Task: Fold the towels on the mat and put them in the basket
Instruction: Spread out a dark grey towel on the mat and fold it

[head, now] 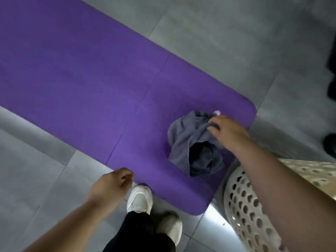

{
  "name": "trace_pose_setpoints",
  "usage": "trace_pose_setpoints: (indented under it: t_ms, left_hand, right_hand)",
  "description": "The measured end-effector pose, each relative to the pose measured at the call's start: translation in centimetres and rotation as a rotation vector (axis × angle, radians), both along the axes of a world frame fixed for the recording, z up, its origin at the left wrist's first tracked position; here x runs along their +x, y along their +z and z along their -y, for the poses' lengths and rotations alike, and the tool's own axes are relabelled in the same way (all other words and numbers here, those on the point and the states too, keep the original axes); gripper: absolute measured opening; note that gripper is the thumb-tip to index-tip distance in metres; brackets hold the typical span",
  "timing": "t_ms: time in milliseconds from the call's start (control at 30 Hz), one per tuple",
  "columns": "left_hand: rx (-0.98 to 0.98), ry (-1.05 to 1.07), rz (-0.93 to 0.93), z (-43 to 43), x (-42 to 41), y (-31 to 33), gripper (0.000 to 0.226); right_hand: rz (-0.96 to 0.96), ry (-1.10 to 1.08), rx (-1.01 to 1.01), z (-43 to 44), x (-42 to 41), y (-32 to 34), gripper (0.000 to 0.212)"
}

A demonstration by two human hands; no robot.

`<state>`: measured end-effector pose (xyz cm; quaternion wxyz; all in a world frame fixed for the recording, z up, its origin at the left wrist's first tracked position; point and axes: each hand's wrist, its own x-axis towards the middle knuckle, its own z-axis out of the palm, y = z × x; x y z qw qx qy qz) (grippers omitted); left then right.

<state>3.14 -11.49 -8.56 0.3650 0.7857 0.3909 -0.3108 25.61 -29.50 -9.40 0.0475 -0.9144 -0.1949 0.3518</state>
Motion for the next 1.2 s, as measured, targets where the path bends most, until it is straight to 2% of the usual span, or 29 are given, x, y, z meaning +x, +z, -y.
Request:
trace_pose_setpoints:
  t_ms: [67,133,233,300,367,433,500,567,633,667,733,767,800,900,967,1067,1200]
  left_hand:
    - [-0.056,0.07,0.08,0.6,1.8,4.6,0.025]
    - [-0.131,0.174,0.201,1.6,3.9,10.0,0.006]
    - [-0.293,0.243,0.417,4.0,7.8,19.5,0.04]
    - [-0.36,0.221,0.556,5.5,10.1,25.5,0.053]
    - [-0.31,0.144,0.71,6.4,12.0,30.9,0.063]
    - [-0.278,0.085,0.803,6.6,13.1,35.9,0.059]
    - [-0.277,0.007,0.81,6.6,13.2,40.1,0.041]
    - [-0.183,-0.097,0.816,6.3,12.7,43.9,0.019]
    - [-0.072,-0.193,0.859,5.8,12.0,47.5,0.013]
    - [0.022,-0.255,0.899,5.5,11.6,49.3,0.014]
    - [0.318,-0.408,1.038,4.4,10.7,52.9,0.045]
    - [0.452,-0.462,1.124,3.8,10.2,54.6,0.051]
    - [0.543,-0.517,1.184,3.2,9.7,56.2,0.049]
    - [0.737,-0.639,1.266,1.2,8.5,60.1,0.034]
    - [0.833,-0.703,1.314,0.1,8.1,62.0,0.032]
    - [0.947,-0.798,1.338,-1.3,7.9,63.4,0.031]
    - [0.936,-0.789,1.249,-4.5,8.0,63.0,0.033]
  right_hand:
    - [0.026,0.046,0.054,0.0,0.1,6.6,0.029]
    - [0.058,0.046,0.108,0.0,0.3,13.5,0.029]
    - [0.049,-0.04,0.239,0.0,0.1,23.9,0.027]
    - [0.063,-0.085,0.347,-0.3,-0.5,30.4,0.024]
    - [0.076,-0.095,0.428,-0.5,-1.3,36.2,0.022]
    - [0.114,-0.098,0.501,-0.3,-1.8,41.4,0.021]
    - [0.194,-0.099,0.541,0.6,-2.2,46.1,0.022]
    - [0.275,-0.095,0.562,1.8,-2.8,50.3,0.023]
    - [0.353,-0.074,0.568,2.7,-3.9,53.7,0.022]
    - [0.384,-0.066,0.576,3.0,-4.5,55.2,0.02]
    - [0.432,-0.045,0.609,3.2,-5.6,57.8,0.016]
    - [0.436,-0.036,0.619,3.3,-6.2,59.0,0.012]
    - [0.431,-0.009,0.598,3.4,-6.8,60.2,0.007]
    - [0.419,0.088,0.372,3.9,-8.5,62.3,0.03]
    - [0.373,0.055,0.344,4.3,-9.2,62.5,0.034]
    - [0.296,-0.076,0.468,4.3,-9.4,62.6,0.033]
    - [0.216,-0.191,0.622,1.9,-9.2,63.8,0.036]
